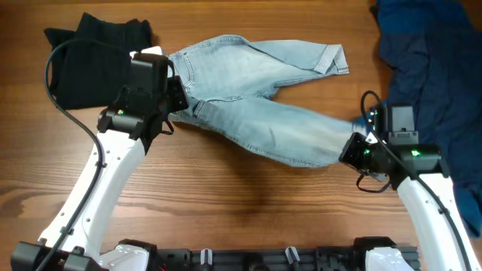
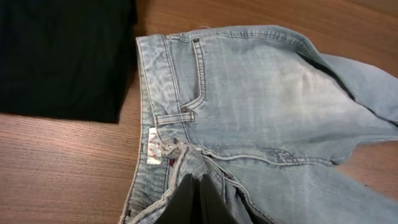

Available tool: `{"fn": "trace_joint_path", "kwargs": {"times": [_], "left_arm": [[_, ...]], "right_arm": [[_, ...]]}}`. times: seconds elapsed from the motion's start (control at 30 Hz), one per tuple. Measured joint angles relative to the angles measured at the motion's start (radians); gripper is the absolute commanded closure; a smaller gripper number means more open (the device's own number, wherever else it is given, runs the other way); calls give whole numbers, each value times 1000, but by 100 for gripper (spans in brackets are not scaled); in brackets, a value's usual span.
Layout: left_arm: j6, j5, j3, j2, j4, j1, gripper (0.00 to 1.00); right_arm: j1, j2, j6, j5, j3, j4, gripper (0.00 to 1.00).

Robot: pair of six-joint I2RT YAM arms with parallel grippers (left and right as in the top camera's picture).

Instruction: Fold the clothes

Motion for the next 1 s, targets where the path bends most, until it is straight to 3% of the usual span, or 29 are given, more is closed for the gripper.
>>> {"fn": "trace_joint_path", "kwargs": {"times": [0.13, 0.3, 0.47, 0.5, 0.57, 0.7, 1.0], "left_arm": [[0, 0, 0, 0, -4, 0, 96], [0, 0, 0, 0, -45, 0, 96], [0, 0, 0, 0, -88, 0, 96], [0, 0, 0, 0, -93, 0, 96], [0, 0, 0, 0, -99, 0, 96], [0, 0, 0, 0, -100, 0, 96], [0, 0, 0, 0, -102, 0, 96]], "right_arm": [[-2, 106, -35, -22, 0, 106, 96], [-3, 385, -83, -94, 0, 323, 96], [-8, 450, -93, -94, 26, 384, 95], [-15, 450, -94, -94, 46, 383, 92], [-41, 450, -105, -94, 109, 385, 59], [-71, 450, -120, -95, 174, 372, 28], [-72, 450, -119, -98, 179, 128, 25]]}}
